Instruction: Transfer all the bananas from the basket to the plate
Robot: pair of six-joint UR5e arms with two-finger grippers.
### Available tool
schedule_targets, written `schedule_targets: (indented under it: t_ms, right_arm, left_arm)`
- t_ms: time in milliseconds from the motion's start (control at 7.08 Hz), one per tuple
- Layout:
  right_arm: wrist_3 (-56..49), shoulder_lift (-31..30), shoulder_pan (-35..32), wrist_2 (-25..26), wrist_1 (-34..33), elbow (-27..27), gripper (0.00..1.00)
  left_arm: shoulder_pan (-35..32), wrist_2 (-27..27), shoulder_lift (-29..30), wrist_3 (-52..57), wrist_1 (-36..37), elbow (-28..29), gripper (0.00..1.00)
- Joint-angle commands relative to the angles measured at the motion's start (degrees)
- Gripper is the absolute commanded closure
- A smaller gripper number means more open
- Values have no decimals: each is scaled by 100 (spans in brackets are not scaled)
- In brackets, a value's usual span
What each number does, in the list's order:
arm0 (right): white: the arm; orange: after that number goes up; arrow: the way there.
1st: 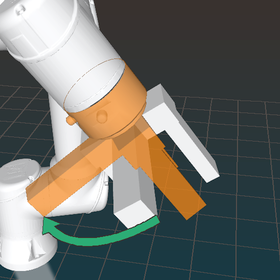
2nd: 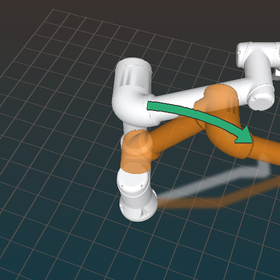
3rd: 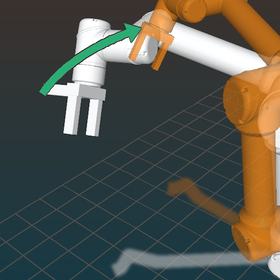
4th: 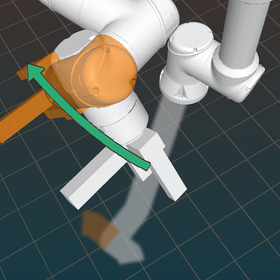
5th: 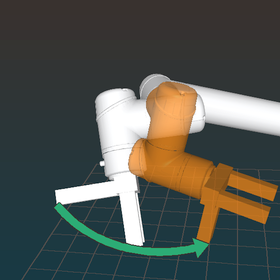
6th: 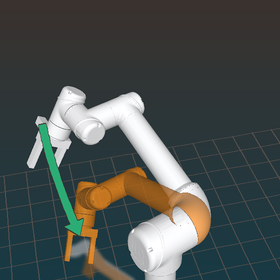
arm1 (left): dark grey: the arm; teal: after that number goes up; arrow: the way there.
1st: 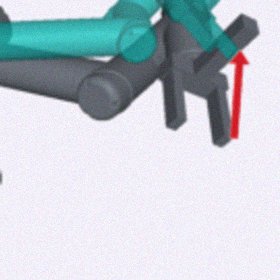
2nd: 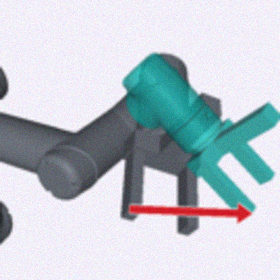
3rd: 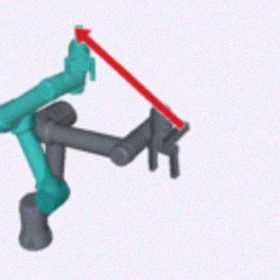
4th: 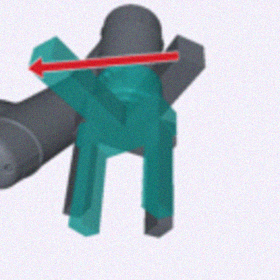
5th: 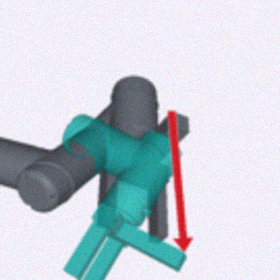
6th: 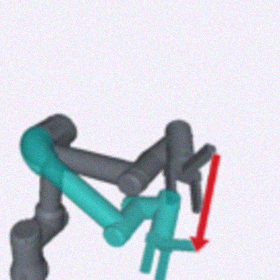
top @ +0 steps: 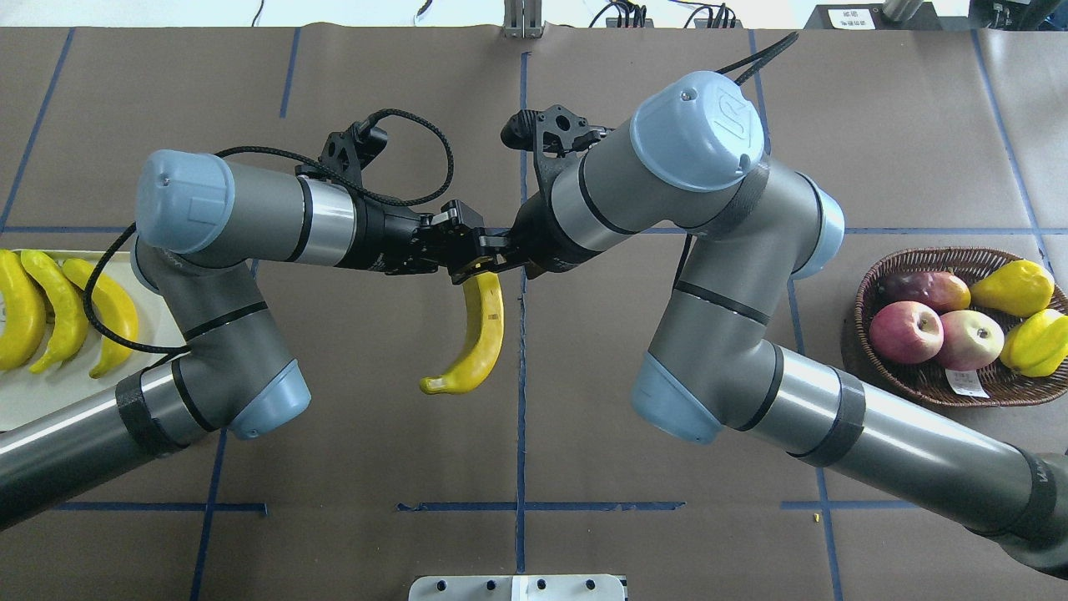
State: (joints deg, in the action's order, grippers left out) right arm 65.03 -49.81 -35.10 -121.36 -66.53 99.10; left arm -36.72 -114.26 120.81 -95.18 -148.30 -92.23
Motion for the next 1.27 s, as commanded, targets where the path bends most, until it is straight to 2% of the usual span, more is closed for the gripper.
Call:
schedule_targets:
  t_ms: [0,282,565,847,988,1130]
  right_arm:
    - [-8,-439,-285,-579,-18,432,0]
    - [-34,-818,-409,-617,-18,548,0]
    - [-52,-1221,-637,-617,-35,593,0]
    - [-575,-1722,-997,-660,-61,575,0]
    - [-1075,-2047,-1303,-965,-62,575,0]
    - [-1541,-2337,-1715,-1343,-70,593,0]
  left_arm:
    - [-45,0,-206,0,64,-23,100]
    - [-289,44,-810,-419,56,-111,100]
    - [-895,-9,-1592,-659,56,-146,100]
    - [-1414,8,-2007,-860,12,-190,100]
    - [-1582,43,-2148,-1366,-23,-181,100]
    - [-1644,44,-2428,-1389,-650,-86,100]
